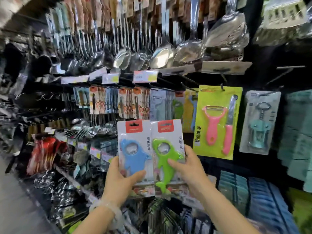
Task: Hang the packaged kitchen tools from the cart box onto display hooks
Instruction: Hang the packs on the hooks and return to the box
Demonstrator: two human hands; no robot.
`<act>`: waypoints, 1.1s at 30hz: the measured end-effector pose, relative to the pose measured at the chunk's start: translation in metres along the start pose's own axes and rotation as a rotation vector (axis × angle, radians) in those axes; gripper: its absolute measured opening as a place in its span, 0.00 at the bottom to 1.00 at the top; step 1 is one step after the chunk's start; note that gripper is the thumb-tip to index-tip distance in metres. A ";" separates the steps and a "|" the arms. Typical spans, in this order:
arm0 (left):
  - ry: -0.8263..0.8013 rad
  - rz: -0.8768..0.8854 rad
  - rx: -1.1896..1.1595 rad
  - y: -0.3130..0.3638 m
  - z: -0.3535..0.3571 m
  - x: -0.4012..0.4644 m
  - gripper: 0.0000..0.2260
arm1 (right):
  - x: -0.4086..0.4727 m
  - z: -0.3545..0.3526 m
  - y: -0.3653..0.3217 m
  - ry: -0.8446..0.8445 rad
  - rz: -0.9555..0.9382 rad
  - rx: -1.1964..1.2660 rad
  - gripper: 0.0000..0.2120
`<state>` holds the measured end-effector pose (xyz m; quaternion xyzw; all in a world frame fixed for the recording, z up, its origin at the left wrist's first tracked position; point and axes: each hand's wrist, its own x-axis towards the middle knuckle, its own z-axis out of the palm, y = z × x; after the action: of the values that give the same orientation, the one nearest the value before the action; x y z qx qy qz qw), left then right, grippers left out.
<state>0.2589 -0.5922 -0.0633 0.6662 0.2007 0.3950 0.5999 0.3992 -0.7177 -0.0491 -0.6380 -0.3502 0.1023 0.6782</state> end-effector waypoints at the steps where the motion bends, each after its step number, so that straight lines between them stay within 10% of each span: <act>1: -0.001 -0.004 -0.007 -0.003 -0.003 0.010 0.21 | 0.008 0.005 0.003 -0.004 -0.002 0.000 0.21; 33: -0.414 0.070 -0.179 -0.049 -0.082 0.249 0.22 | 0.178 0.122 -0.044 0.530 -0.120 -0.052 0.20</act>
<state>0.3574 -0.3449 -0.0414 0.6836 0.0143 0.2865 0.6712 0.4424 -0.5239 0.0458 -0.6378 -0.1999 -0.1175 0.7345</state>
